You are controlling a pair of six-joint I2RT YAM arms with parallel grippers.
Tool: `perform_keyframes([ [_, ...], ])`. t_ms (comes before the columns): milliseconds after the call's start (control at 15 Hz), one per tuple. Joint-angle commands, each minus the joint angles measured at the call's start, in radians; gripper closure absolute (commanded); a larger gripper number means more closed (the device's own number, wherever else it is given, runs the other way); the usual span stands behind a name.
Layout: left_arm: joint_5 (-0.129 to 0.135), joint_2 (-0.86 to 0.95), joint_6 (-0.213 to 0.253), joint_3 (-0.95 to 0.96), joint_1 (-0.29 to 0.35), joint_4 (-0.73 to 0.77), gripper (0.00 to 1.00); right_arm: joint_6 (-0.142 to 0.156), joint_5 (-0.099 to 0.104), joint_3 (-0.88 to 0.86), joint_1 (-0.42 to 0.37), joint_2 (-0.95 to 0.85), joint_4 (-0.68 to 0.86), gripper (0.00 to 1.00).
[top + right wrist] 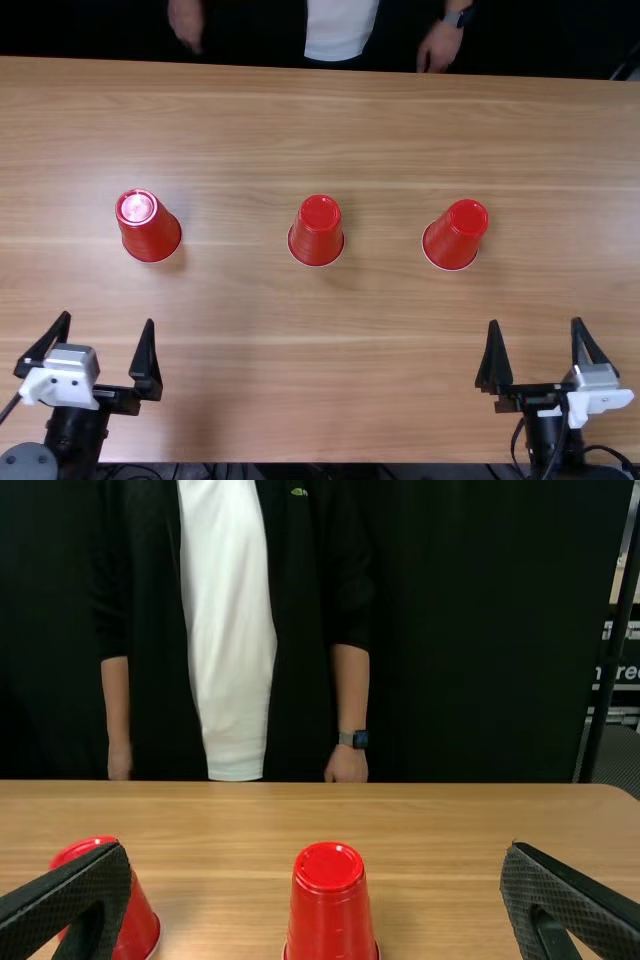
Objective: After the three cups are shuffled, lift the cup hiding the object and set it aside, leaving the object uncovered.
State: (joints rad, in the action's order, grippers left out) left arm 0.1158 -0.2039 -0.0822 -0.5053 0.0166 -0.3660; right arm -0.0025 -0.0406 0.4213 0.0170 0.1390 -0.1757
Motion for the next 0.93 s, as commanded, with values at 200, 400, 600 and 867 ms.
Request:
perform_keyframes([
  [200,0.000,-0.249,0.010,-0.380,0.020,-0.258,0.00,-0.009,0.007,0.297,0.000,0.183,-0.195,0.00],
  [400,-0.003,-0.437,0.018,-0.601,0.020,-0.466,0.00,-0.032,0.007,0.479,0.001,0.358,-0.359,0.00],
  [600,-0.048,-0.600,0.119,-0.785,0.028,-0.643,0.00,-0.045,0.006,0.636,0.003,0.539,-0.510,0.00],
  [867,-0.062,-0.812,0.126,-0.963,0.022,-0.838,0.00,-0.055,0.006,0.789,0.006,0.743,-0.691,0.00],
])
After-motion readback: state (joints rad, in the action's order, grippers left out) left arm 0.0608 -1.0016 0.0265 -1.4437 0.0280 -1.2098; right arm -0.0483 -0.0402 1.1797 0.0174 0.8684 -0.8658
